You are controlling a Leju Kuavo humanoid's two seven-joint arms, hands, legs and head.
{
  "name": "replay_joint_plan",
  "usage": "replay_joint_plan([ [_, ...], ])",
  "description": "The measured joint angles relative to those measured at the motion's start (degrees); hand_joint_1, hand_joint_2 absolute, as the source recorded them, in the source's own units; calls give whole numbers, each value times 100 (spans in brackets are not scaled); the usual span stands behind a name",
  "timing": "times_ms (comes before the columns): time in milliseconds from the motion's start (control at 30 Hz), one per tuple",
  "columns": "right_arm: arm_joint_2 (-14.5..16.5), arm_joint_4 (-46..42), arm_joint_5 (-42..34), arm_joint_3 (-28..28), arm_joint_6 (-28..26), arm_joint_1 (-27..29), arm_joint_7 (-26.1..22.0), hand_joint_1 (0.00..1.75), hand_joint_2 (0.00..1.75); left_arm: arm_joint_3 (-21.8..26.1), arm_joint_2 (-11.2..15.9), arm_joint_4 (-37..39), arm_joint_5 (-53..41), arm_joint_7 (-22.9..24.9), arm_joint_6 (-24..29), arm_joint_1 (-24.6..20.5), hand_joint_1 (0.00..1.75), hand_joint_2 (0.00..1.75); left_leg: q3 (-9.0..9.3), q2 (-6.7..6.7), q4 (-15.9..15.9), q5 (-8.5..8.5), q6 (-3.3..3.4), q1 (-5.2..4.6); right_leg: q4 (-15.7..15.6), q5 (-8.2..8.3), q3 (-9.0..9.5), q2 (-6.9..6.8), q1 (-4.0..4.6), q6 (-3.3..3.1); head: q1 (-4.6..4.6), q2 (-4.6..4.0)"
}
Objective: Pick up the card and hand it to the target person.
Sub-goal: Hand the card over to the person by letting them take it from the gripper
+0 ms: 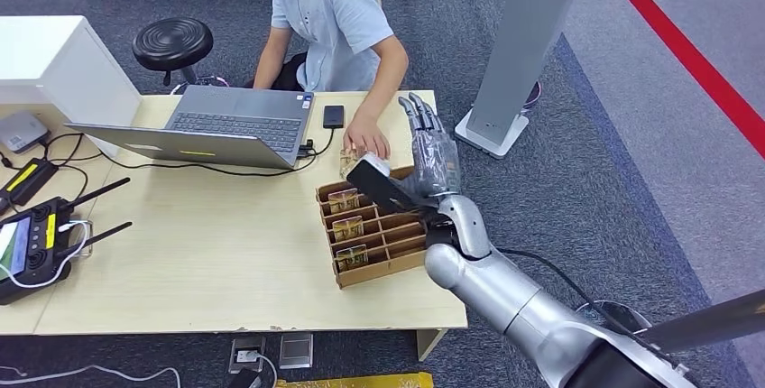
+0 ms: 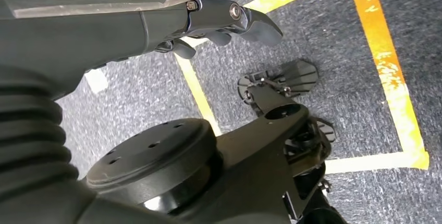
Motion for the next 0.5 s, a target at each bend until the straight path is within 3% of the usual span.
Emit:
replay_joint_plan([
  [133,-172,-859,-2140,-235,67,520,-721,0,175,51,22,0,106,-40,8,96,0,0,-1,0,0,0,0,0,-1,-1,-2,-1,0,0,-4,0],
  [200,-323,-1332,-2832,-354,156,809,-914,0,175,79,37,0,146,-39,8,125,0,0,-1,0,0,-1,0,0,-2,-1,-2,-1,0,0,-1,0],
  [367,-738,-2321,-3804,-619,634,1450,-972,0,175,145,67,0,200,-26,9,153,0,0,2,0,0,-1,0,0,-5,0,2,-1,0,0,4,0],
  [500,-1076,-2892,-3954,-756,1124,1984,-578,0,175,151,97,0,229,-2,4,164,0,0,2,0,0,-1,0,0,-5,-1,1,0,0,0,-1,0],
])
